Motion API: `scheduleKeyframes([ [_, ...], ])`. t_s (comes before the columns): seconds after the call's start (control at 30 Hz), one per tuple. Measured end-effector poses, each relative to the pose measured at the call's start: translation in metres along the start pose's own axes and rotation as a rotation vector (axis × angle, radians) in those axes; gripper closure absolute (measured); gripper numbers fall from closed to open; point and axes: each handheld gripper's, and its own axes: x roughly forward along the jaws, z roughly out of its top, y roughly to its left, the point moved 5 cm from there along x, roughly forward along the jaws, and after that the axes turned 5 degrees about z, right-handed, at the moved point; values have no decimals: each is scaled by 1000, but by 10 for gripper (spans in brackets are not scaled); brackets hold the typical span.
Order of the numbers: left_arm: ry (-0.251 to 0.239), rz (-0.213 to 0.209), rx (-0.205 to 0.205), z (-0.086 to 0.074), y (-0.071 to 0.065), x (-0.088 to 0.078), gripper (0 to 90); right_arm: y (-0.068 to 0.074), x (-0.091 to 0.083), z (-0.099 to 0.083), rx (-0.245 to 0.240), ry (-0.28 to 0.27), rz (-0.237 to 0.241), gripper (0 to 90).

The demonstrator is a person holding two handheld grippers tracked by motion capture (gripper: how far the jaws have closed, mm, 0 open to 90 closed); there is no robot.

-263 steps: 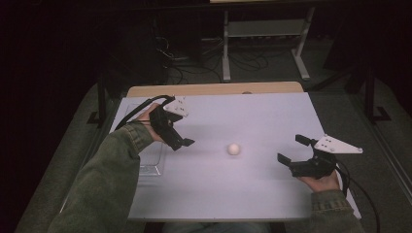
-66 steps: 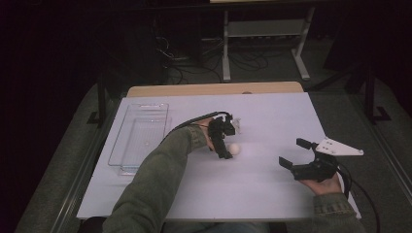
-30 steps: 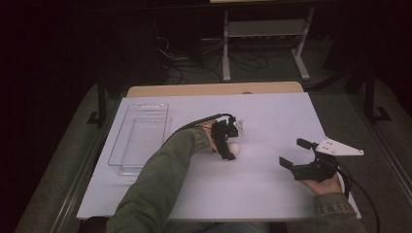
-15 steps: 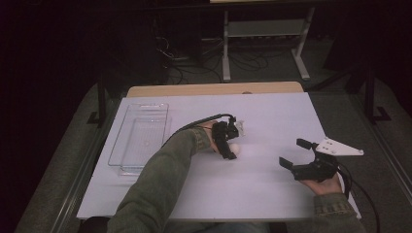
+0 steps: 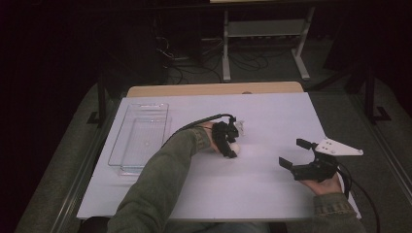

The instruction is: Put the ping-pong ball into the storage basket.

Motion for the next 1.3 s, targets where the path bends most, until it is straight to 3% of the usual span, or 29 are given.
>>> scheduleKeyframes([
  [0.3, 5, 15, 11, 0, 0, 1, 501, 0, 0, 0, 1, -1, 0, 5],
  [1.3, -3, 50, -6, -2, 1, -26, 506, 1, -1, 2, 3, -14, 4, 4],
])
